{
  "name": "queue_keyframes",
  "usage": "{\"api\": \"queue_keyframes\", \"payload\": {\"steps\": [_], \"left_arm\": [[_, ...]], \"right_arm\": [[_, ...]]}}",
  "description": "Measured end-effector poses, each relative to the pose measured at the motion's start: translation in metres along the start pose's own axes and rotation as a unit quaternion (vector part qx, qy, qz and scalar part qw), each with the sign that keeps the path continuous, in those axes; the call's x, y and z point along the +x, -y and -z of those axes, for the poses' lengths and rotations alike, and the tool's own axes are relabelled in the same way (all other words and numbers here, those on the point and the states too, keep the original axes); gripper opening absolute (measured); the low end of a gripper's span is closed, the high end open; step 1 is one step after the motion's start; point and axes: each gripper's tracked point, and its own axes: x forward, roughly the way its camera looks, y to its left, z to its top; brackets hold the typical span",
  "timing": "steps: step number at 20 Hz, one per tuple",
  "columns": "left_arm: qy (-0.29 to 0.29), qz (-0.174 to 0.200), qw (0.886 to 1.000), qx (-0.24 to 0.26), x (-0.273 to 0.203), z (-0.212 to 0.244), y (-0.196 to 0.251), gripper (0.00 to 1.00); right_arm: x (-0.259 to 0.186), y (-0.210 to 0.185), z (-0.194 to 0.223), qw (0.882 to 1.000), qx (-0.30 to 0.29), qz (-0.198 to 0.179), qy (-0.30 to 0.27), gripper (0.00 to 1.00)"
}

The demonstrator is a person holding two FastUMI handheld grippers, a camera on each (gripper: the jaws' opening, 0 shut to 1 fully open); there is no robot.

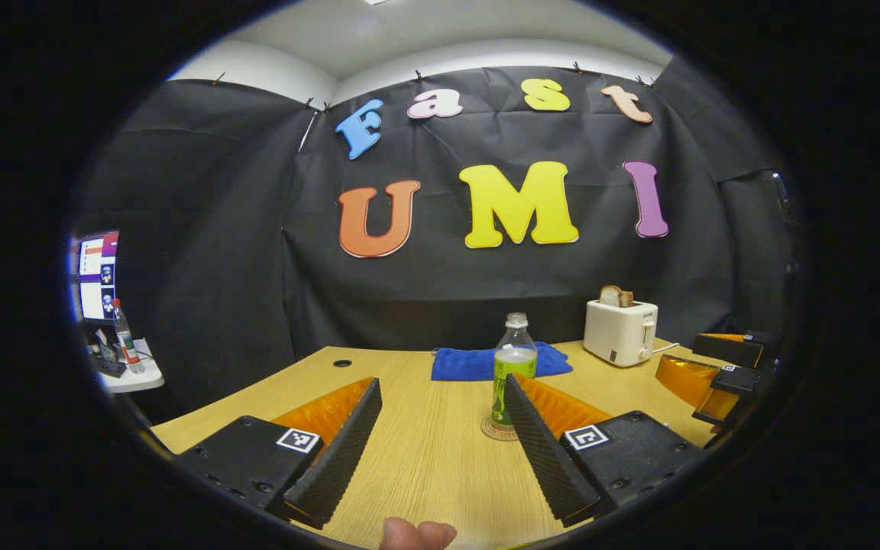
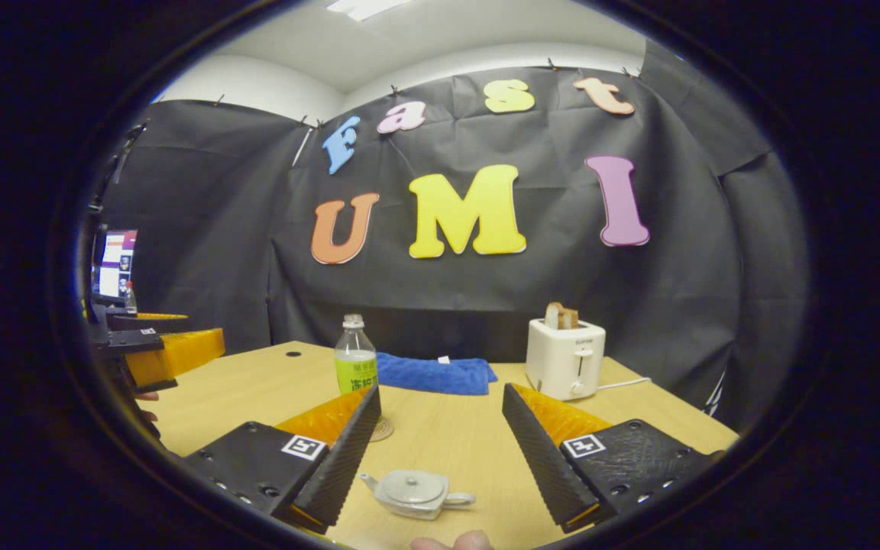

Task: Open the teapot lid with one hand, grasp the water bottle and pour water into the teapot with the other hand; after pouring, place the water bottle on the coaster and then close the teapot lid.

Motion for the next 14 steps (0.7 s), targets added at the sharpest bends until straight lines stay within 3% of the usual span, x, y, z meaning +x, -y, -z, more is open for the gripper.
{"api": "queue_keyframes", "payload": {"steps": [5, 14], "left_arm": [[0.021, -0.003, 1.0, -0.005, -0.017, -0.019, 0.011, 0.99], [0.034, -0.011, 0.999, -0.01, -0.041, -0.029, 0.015, 0.99]], "right_arm": [[-0.028, 0.004, -0.024, 0.999, -0.007, 0.029, 0.028, 0.94], [-0.057, 0.002, -0.043, 0.998, -0.002, 0.035, 0.049, 0.94]]}}
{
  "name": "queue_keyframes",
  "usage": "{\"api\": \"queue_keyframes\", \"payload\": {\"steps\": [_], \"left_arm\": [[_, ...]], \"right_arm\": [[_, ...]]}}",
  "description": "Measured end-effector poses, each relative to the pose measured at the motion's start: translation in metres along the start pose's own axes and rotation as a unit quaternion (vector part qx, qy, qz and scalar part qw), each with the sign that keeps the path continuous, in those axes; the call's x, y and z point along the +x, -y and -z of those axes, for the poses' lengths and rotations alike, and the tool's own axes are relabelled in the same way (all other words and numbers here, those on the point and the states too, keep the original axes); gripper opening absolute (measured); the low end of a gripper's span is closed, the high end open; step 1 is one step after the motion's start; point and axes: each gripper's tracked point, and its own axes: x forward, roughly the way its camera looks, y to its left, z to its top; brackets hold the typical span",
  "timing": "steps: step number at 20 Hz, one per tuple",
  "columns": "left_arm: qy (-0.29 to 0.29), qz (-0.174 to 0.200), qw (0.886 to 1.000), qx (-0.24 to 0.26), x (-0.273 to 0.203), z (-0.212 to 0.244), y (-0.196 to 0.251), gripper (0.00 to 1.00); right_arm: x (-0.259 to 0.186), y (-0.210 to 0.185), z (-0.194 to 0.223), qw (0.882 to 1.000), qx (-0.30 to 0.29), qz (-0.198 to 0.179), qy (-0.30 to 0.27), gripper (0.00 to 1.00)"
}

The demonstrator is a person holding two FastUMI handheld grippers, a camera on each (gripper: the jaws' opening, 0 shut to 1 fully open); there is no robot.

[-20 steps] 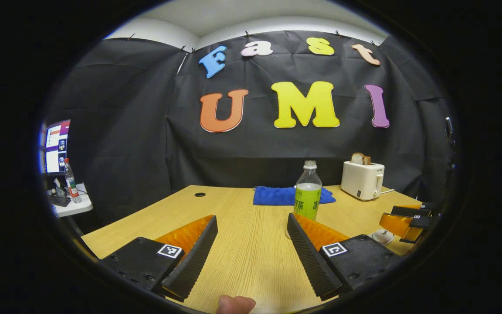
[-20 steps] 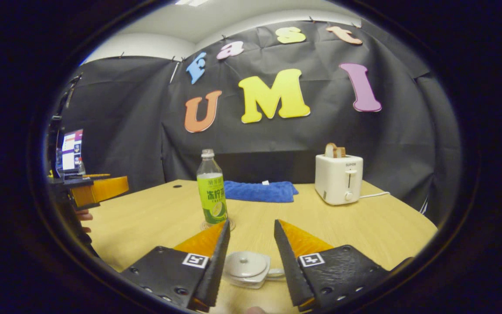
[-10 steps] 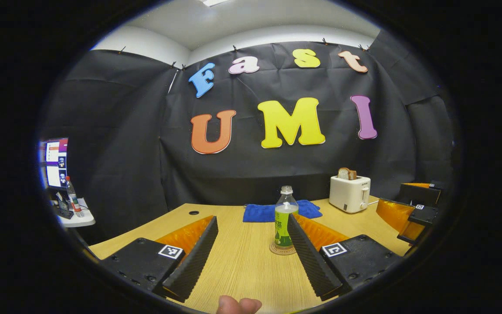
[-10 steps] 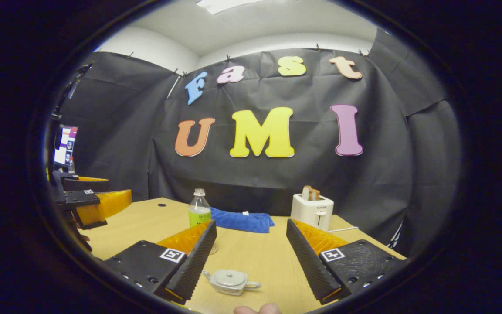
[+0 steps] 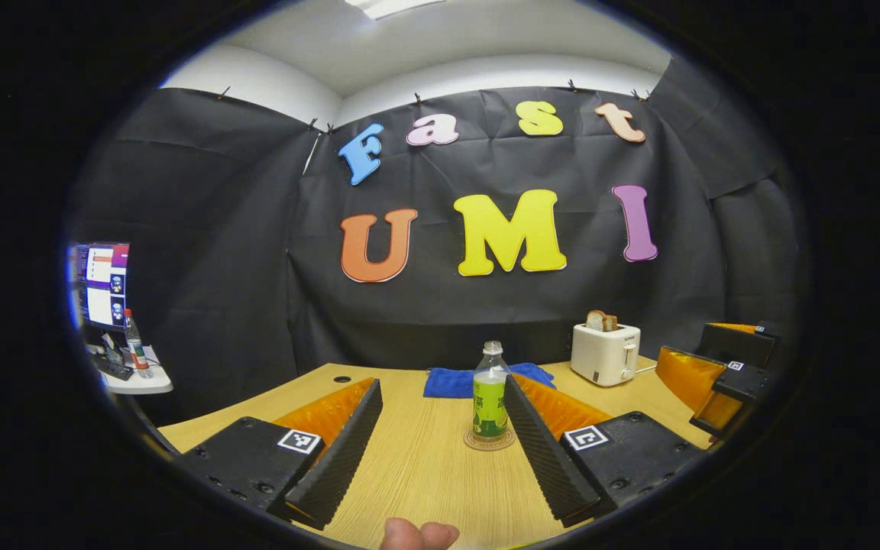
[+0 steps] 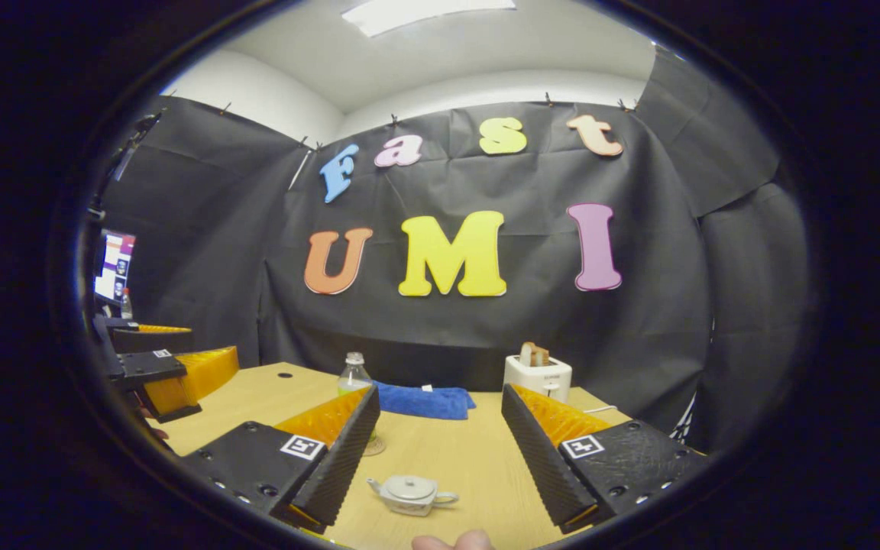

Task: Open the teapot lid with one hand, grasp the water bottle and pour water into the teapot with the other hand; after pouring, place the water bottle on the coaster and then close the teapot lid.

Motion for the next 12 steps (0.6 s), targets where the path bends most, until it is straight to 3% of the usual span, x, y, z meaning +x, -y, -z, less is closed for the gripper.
{"api": "queue_keyframes", "payload": {"steps": [12], "left_arm": [[-0.005, 0.013, 1.0, 0.009, -0.008, 0.006, 0.008, 0.99]], "right_arm": [[-0.013, 0.005, -0.001, 1.0, -0.01, 0.006, 0.0, 0.96]]}}
